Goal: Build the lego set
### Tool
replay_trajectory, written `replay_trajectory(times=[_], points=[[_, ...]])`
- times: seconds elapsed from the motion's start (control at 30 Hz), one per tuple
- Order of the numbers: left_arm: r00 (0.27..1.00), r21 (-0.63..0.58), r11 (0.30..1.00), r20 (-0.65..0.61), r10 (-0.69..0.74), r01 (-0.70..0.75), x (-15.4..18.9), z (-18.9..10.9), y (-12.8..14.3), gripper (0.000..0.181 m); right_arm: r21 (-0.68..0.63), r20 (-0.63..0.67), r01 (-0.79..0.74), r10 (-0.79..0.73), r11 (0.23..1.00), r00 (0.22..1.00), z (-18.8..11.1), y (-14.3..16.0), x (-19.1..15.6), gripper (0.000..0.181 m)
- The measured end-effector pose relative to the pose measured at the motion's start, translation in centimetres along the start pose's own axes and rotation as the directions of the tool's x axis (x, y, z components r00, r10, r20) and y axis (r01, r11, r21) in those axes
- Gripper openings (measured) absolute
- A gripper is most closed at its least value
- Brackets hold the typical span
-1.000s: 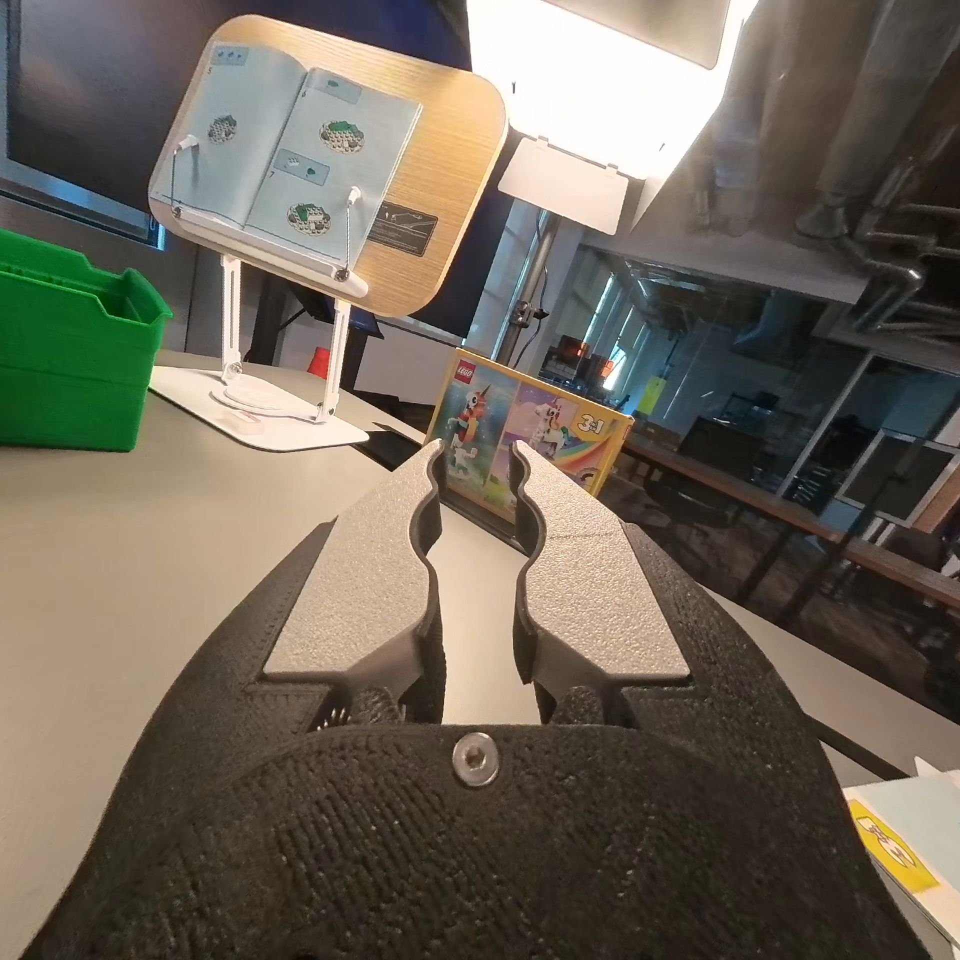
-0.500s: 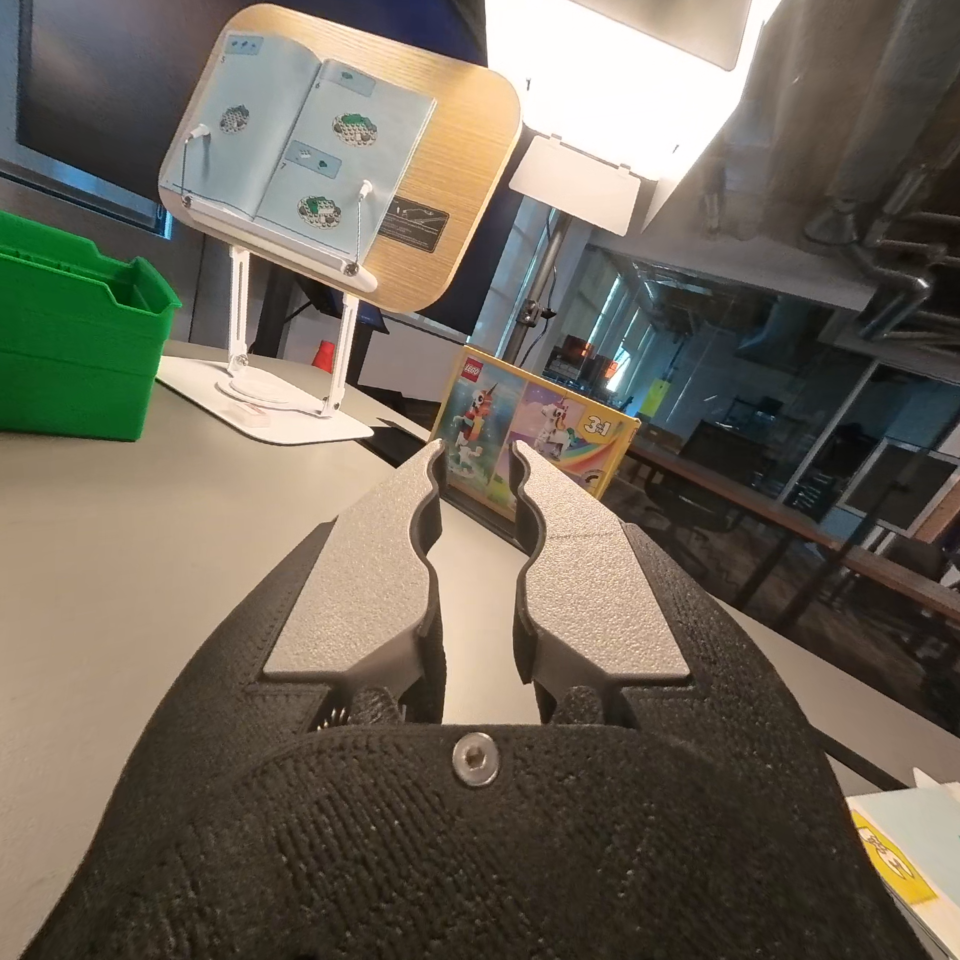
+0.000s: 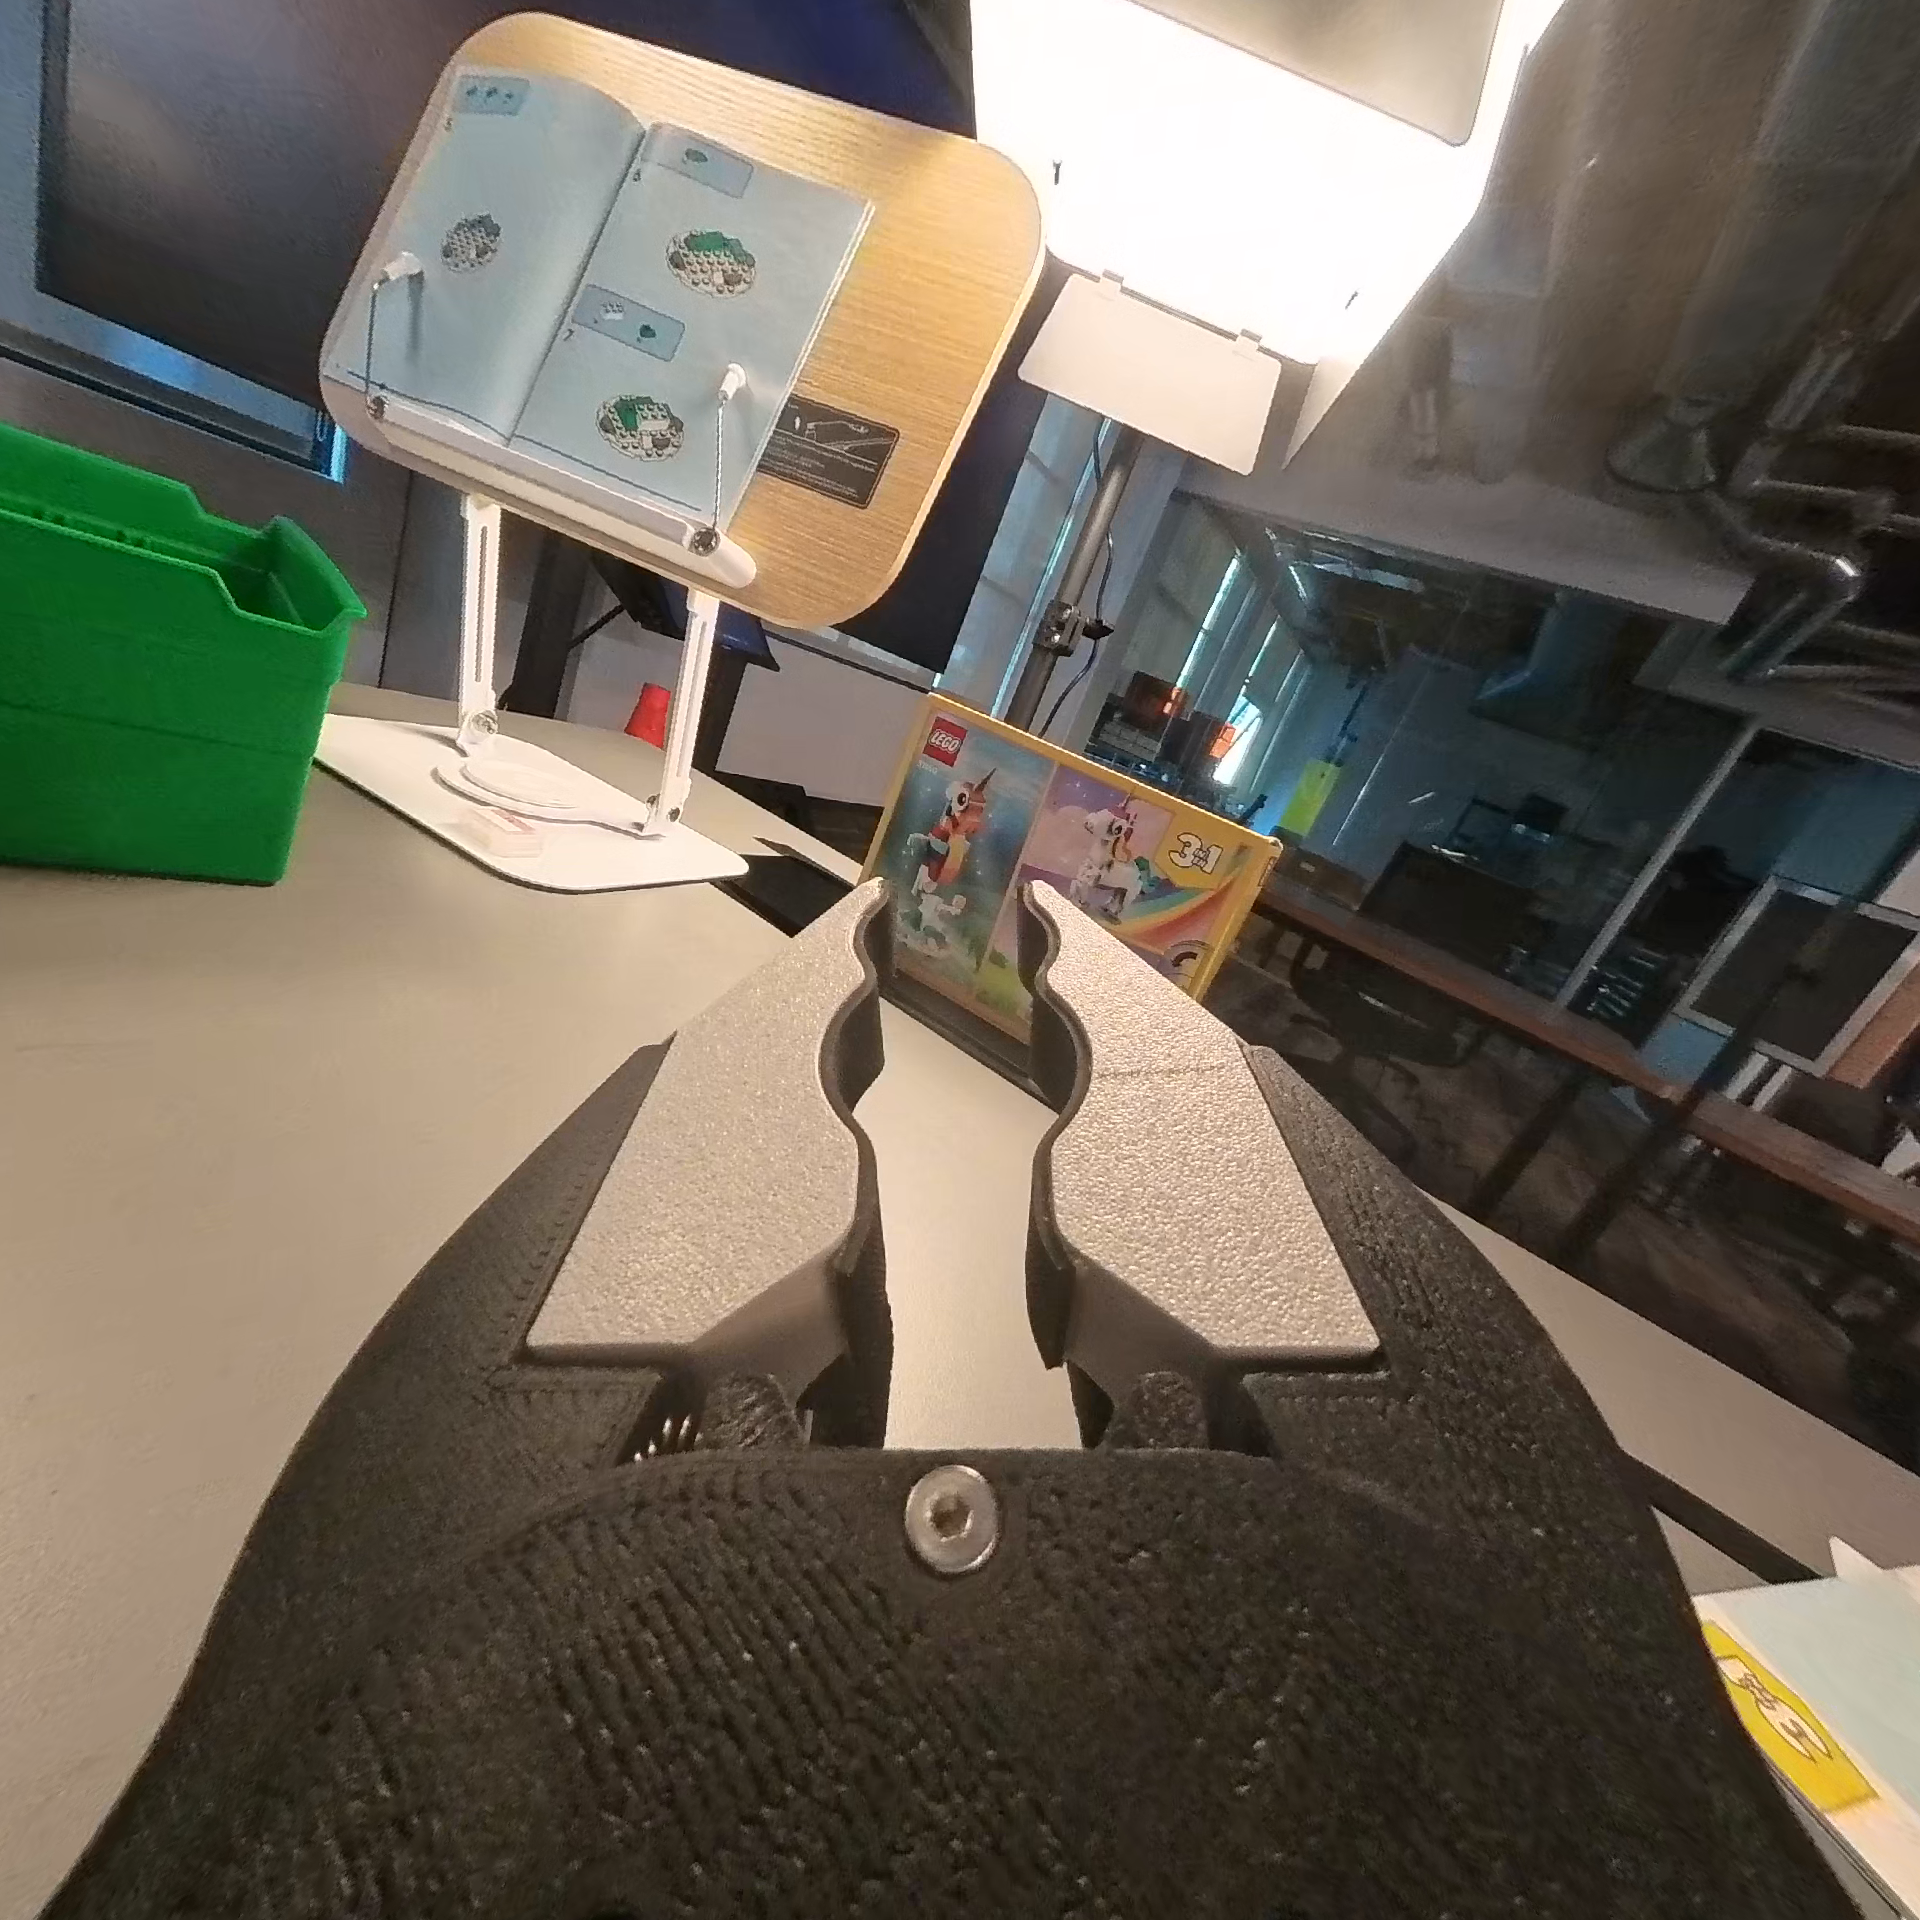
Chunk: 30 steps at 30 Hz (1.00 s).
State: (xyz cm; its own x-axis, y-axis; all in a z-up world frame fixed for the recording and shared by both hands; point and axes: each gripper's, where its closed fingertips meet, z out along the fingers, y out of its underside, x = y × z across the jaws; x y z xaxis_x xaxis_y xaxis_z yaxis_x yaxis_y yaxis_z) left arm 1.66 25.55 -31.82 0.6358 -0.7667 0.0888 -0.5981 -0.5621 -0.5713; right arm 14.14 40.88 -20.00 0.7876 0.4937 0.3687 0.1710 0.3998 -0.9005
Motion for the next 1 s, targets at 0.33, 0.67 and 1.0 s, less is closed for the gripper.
replay_trajectory(times=[0.33, 0.67, 1.0], points=[[0.997, 0.294, 0.954, 0.065, 0.034, -0.052, -0.8, -5.6, -4.2, 0.033, -0.001, 0.001, 0.005, -0.005, 1.000, 1.000, 0.0, 0.0, -0.1, 0.021], [0.993, 0.552, 0.833, 0.072, -0.091, 0.036, -3.3, -15.2, -3.9, 0.032, -0.010, 0.010, 0.047, -0.047, 0.999, 0.999, 0.0, 0.0, -0.6, 0.021], [0.908, 0.638, 0.746, 0.173, -0.382, 0.192, -12.0, -23.3, 2.3, 0.042, -0.038, -0.025, 0.085, -0.086, 0.996, 0.996, 0.1, 0.5, -0.2, 0.021]])
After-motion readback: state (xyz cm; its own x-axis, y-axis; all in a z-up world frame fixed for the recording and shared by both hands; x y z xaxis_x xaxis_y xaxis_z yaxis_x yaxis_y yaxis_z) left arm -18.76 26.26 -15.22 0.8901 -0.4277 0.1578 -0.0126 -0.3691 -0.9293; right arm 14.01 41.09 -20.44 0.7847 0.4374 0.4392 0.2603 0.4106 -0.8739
